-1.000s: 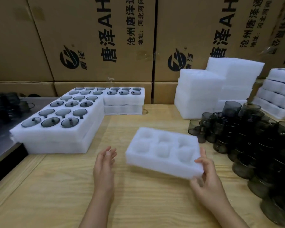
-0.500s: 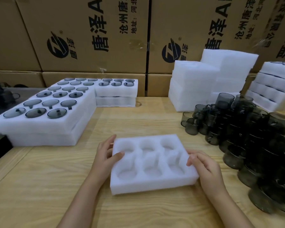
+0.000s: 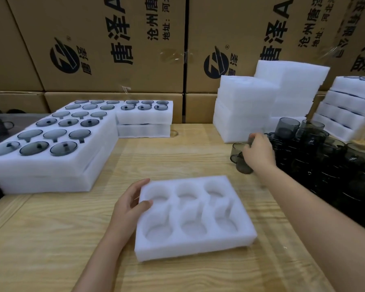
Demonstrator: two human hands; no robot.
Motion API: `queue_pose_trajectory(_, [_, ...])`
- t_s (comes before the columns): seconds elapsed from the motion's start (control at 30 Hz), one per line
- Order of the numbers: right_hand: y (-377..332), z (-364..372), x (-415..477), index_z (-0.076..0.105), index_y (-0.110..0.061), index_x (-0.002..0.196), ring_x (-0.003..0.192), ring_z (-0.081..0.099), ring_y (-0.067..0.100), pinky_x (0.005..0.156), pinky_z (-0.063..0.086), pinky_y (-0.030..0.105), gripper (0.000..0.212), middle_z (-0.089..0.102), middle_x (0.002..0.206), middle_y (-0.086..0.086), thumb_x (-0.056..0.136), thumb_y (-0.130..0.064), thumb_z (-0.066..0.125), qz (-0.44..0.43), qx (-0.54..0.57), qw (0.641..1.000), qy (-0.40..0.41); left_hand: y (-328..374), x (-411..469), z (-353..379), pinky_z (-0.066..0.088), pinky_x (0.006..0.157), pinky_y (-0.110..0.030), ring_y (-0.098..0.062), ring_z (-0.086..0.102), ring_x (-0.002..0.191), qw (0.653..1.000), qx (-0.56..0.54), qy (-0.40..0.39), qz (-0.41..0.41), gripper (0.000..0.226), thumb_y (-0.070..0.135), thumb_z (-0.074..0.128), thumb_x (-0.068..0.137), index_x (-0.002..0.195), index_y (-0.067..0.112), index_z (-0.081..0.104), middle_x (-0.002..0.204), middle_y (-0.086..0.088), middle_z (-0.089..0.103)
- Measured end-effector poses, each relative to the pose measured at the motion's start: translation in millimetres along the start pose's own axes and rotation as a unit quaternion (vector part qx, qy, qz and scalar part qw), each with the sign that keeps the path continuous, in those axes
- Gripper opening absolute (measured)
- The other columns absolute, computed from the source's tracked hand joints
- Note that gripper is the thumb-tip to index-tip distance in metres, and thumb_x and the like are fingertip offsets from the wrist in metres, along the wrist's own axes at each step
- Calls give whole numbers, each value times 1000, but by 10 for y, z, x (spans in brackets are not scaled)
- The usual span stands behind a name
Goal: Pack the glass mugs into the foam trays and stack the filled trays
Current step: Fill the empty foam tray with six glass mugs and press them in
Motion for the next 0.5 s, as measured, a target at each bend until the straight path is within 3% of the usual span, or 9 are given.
queue_pose_trajectory(0.23, [57,173,303,43,-3,121,106,52,40,80,47,41,35,50,120,22,87,2,46,-2,-159,985,-66,-3,2,-10,50,77,-24,-9,64,104,1000,5,3,6,68,39,69,52,118,26,62,116,10,66])
queue_pose_trajectory(0.5, [-39,167,316,43,-1,121,107,49,40,77,43,39,34,52,116,25,87,4,45,-31,-119,991,-48,25,-11,6,49,81,-28,-12,64,103,1000,5,9,7,66,39,68,52,116,26,63,114,6,67])
Point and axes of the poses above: each hand's wrist, its own x-axis towards the middle knuckle, its own z-axis out of the palm, y = z × x, the point moved 4 cm from there along x, towards the middle knuckle
